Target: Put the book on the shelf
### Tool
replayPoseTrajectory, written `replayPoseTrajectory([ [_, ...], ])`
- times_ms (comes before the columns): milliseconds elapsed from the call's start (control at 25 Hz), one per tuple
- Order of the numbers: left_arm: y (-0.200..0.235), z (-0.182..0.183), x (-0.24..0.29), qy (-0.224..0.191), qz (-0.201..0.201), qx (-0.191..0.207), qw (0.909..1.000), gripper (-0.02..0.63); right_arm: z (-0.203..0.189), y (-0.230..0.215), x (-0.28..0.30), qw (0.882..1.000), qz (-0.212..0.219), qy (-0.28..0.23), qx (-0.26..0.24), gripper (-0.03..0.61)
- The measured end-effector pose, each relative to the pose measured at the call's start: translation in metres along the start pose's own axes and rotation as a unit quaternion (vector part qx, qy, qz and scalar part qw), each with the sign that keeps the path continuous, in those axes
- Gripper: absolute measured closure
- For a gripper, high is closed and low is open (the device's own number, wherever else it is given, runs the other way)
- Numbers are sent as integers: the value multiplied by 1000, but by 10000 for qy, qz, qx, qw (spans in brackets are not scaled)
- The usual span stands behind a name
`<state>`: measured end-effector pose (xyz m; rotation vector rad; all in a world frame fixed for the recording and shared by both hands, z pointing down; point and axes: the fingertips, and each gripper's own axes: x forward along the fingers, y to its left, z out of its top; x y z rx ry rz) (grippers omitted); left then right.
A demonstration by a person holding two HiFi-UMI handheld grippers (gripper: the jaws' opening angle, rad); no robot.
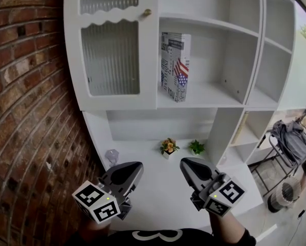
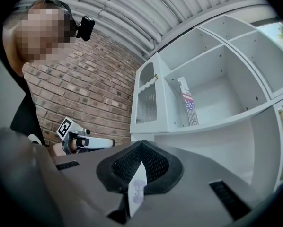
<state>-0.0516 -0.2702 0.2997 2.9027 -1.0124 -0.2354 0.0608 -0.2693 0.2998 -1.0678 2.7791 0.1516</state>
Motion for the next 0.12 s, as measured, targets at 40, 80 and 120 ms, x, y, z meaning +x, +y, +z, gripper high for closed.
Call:
replayPoseTrajectory([
  [40,0,0,1,1,-3,3,10000,614,0,-1,0,10000,2,15,-9,569],
  [80,0,0,2,2,-6,7,10000,614,0,-2,1,10000,6,18,-14,569],
  [120,1,0,4,4,-9,11,10000,614,0,-3,1,10000,11,18,-19,569],
])
